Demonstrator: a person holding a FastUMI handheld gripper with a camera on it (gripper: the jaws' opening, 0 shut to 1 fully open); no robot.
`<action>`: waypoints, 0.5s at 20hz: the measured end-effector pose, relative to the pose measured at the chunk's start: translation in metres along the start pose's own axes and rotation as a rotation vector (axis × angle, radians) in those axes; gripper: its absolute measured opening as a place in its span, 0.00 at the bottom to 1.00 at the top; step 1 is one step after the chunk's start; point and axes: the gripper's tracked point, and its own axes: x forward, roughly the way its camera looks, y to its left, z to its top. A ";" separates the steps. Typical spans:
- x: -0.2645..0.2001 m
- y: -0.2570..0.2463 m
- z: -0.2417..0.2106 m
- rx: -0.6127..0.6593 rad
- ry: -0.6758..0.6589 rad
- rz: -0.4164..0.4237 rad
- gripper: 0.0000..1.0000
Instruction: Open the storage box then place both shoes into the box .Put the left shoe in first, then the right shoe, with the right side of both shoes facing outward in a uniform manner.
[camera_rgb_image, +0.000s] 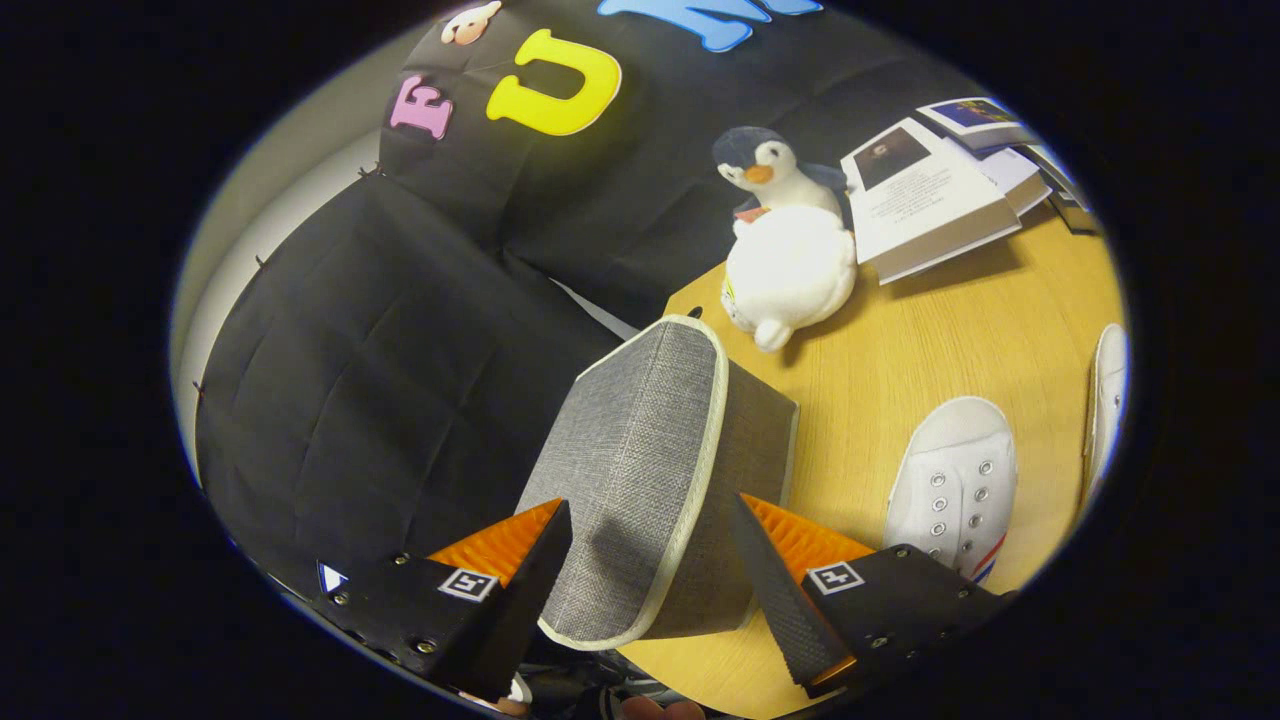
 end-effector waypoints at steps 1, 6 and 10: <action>0.004 -0.001 -0.002 0.013 0.010 0.008 0.97; 0.020 0.005 -0.004 0.113 0.035 0.068 0.96; 0.018 0.020 -0.004 0.203 0.072 0.124 0.81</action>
